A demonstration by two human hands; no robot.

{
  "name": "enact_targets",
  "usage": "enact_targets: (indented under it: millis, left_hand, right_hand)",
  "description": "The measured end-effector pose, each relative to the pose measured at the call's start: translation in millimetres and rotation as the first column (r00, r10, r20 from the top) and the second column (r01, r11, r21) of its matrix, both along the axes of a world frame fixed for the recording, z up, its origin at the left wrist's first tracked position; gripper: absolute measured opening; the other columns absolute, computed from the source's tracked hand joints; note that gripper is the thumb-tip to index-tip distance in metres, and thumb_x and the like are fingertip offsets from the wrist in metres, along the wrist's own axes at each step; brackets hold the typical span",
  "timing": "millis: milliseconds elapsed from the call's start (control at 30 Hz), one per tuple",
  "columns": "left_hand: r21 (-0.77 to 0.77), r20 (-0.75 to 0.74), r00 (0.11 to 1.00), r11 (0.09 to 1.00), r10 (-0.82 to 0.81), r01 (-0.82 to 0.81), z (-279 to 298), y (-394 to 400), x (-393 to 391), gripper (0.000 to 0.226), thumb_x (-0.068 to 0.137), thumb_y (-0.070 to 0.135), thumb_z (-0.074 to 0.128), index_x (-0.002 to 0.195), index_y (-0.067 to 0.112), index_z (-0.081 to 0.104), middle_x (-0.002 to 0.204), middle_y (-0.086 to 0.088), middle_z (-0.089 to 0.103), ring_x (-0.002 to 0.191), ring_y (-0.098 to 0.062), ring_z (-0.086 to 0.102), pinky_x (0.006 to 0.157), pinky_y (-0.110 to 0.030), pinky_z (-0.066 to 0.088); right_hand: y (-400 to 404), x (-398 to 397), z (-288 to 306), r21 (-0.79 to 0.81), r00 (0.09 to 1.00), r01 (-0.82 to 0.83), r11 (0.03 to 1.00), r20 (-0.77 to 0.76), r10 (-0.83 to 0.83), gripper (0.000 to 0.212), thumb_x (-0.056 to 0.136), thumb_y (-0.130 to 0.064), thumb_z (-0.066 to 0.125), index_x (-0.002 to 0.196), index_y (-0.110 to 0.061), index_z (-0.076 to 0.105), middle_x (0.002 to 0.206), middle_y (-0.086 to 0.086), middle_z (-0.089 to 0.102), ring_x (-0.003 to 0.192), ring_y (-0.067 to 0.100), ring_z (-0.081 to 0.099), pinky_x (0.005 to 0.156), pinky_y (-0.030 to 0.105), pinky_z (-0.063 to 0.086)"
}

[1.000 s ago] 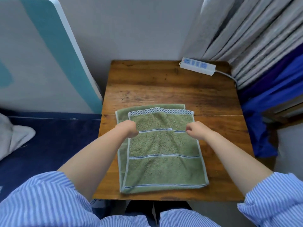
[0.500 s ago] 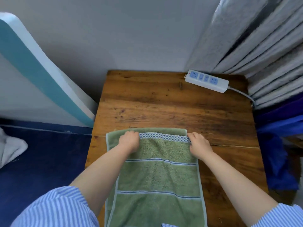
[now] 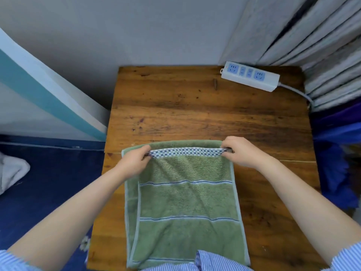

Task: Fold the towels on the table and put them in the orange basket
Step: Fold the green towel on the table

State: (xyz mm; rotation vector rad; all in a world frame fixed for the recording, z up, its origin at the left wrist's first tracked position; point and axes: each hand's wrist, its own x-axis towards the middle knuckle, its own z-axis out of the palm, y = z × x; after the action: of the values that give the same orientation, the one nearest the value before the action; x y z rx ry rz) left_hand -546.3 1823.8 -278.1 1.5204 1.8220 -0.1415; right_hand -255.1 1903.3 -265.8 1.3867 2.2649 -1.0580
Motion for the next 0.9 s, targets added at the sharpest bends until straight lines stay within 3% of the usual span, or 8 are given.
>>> enact_targets:
  millis: [167, 300, 467, 567, 633, 733, 833, 900]
  left_hand:
    - [0.076, -0.057, 0.974, 0.974, 0.218, -0.214, 6.0, -11.4, -36.4, 0.014, 0.094, 0.019, 0.047, 0.102, 0.01, 0.054, 0.098, -0.011, 0.062, 0.082, -0.022, 0.05, 0.065, -0.028, 0.034]
    - [-0.126, -0.163, 0.979, 0.982, 0.123, -0.144, -4.7, -20.3, -47.0, 0.028, 0.09, 0.019, 0.055, 0.116, 0.009, 0.056, 0.117, -0.011, 0.06, 0.104, -0.025, 0.055, 0.079, -0.028, 0.041]
    - [-0.096, -0.053, 0.988, 0.984, 0.147, -0.151, -8.4, -35.6, -50.4, 0.024, 0.089, 0.008, 0.053, 0.111, 0.007, 0.063, 0.113, -0.011, 0.063, 0.104, -0.024, 0.056, 0.08, -0.025, 0.039]
    - [0.085, -0.062, 0.985, 0.984, 0.16, -0.155, -9.5, -38.8, -50.8, 0.024, 0.09, 0.005, 0.05, 0.11, 0.004, 0.063, 0.109, -0.011, 0.061, 0.104, -0.026, 0.055, 0.082, -0.025, 0.038]
    - [0.164, -0.039, 0.984, 0.973, 0.172, -0.164, -10.6, -37.9, -49.2, 0.023, 0.09, 0.004, 0.049, 0.109, 0.003, 0.063, 0.103, -0.01, 0.06, 0.102, -0.026, 0.055, 0.079, -0.025, 0.037]
    - [0.22, -0.034, 0.979, 0.957, 0.201, -0.189, -13.0, -32.0, -48.6, 0.02, 0.09, 0.003, 0.048, 0.104, 0.003, 0.063, 0.095, -0.008, 0.056, 0.1, -0.028, 0.053, 0.073, -0.026, 0.034]
    - [0.219, -0.021, 0.946, 0.925, 0.323, -0.31, -18.9, -18.6, -45.2, 0.02, 0.092, 0.008, 0.047, 0.107, 0.0, 0.059, 0.112, -0.014, 0.054, 0.105, -0.028, 0.05, 0.082, -0.03, 0.036]
    - [0.145, 0.001, 0.885, 0.876, 0.465, -0.46, -22.8, -9.4, -43.3, 0.018, 0.093, 0.012, 0.048, 0.105, 0.0, 0.054, 0.117, -0.018, 0.05, 0.094, -0.027, 0.047, 0.077, -0.03, 0.034]
  right_hand:
    - [5.9, -25.5, -12.8, 0.129, 0.996, 0.084, 0.988, -0.031, -0.08, 0.023, 0.091, -0.013, 0.05, 0.11, -0.005, 0.06, 0.118, 0.01, 0.053, 0.109, 0.024, 0.048, 0.09, 0.03, 0.039]
    - [0.3, -36.8, -33.0, 0.106, 0.994, 0.083, 0.991, 0.061, -0.089, 0.024, 0.091, -0.011, 0.047, 0.109, -0.007, 0.062, 0.129, 0.011, 0.05, 0.12, 0.028, 0.044, 0.099, 0.037, 0.037]
    - [-18.5, -41.6, -34.4, 0.287, 0.996, 0.039, 0.957, 0.065, -0.06, 0.023, 0.086, -0.009, 0.049, 0.1, -0.011, 0.067, 0.11, 0.005, 0.063, 0.106, 0.025, 0.053, 0.096, 0.035, 0.035]
    - [-48.8, -41.3, -29.1, 0.502, 0.997, -0.017, 0.865, -0.056, 0.052, 0.013, 0.06, 0.008, 0.072, 0.067, -0.003, 0.07, 0.08, 0.01, 0.07, 0.08, 0.03, 0.065, 0.084, 0.047, 0.05]
    - [-75.1, -41.2, -29.3, 0.517, 0.989, -0.087, 0.852, -0.061, 0.138, 0.024, 0.041, 0.01, 0.08, 0.054, -0.005, 0.067, 0.066, 0.008, 0.069, 0.065, 0.027, 0.067, 0.066, 0.045, 0.057]
    - [-96.6, -42.9, -34.4, 0.44, 0.985, -0.136, 0.888, -0.038, 0.17, 0.032, 0.032, 0.006, 0.086, 0.055, -0.007, 0.068, 0.067, 0.006, 0.071, 0.062, 0.022, 0.068, 0.058, 0.033, 0.058]
    - [-96.1, -42.2, -40.2, 0.411, 0.991, -0.069, 0.909, -0.075, 0.109, 0.028, 0.042, 0.006, 0.084, 0.062, -0.005, 0.069, 0.074, 0.008, 0.072, 0.069, 0.022, 0.07, 0.064, 0.031, 0.058]
    - [-93.2, -43.3, -41.0, 0.32, 0.995, -0.012, 0.947, -0.094, 0.045, 0.012, 0.072, 0.002, 0.068, 0.084, 0.0, 0.068, 0.097, 0.012, 0.069, 0.092, 0.027, 0.067, 0.082, 0.032, 0.053]
